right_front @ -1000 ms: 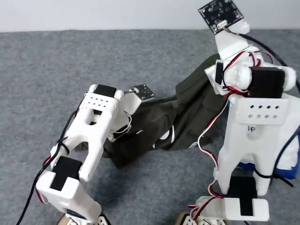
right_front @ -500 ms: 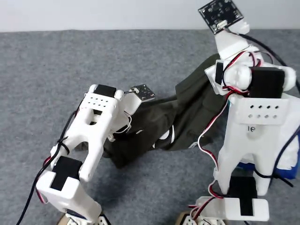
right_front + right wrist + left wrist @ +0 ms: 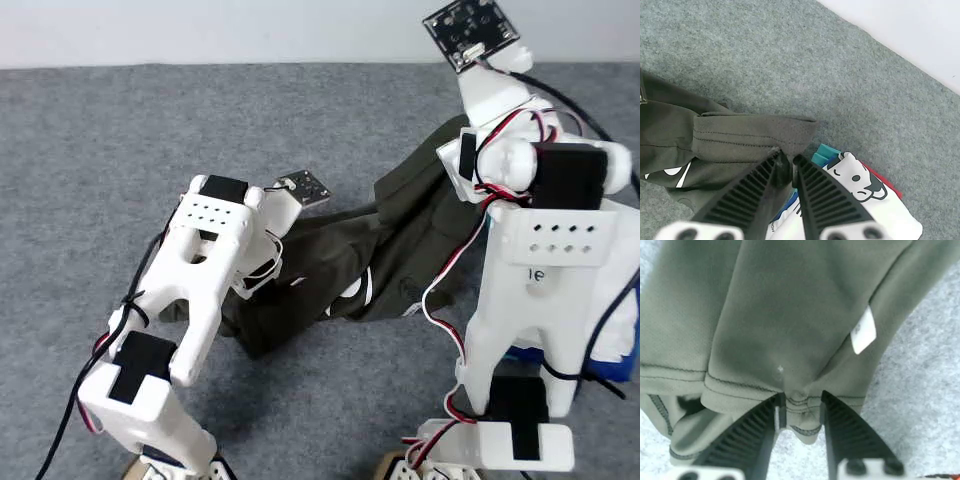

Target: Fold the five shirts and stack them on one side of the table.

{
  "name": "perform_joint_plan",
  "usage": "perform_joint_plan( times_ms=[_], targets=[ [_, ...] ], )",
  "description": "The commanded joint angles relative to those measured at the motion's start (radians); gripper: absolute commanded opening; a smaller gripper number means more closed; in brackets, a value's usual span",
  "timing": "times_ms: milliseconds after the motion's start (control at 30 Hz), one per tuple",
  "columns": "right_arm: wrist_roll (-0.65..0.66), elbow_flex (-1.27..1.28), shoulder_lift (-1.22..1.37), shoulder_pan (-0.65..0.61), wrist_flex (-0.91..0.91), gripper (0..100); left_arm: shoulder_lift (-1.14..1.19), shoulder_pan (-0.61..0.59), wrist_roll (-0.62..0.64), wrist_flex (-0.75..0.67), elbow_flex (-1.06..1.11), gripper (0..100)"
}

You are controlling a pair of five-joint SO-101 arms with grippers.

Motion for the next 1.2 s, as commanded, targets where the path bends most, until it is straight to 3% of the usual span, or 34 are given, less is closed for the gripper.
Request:
perform_joint_plan(
  times_ms=[0,233,833,1033,1167],
  targets=[
    [-0.011,-0.006,-0.013,-0.005,0.005,1.0,-0.006,-0.006,0.012,-0.014,-0.031,12],
    [-0.011,-0.006,-0.01,-0.005,0.005,1.0,-0.005,-0.068,0.008,-0.046,-0.03,12],
    [-0.011,-0.006,-0.005,-0.005,0.005,1.0,0.112,-0.057,0.011,-0.043,-0.038,12],
    [-0.011,-0.006,-0.005,-0.005,0.004,1.0,0.12,-0.028,0.006,-0.041,-0.035,0],
    [-0.006,-0.006,-0.005,-0.005,0.001,1.0,0.11,-0.006,0.006,-0.034,-0.041,0]
  ],
)
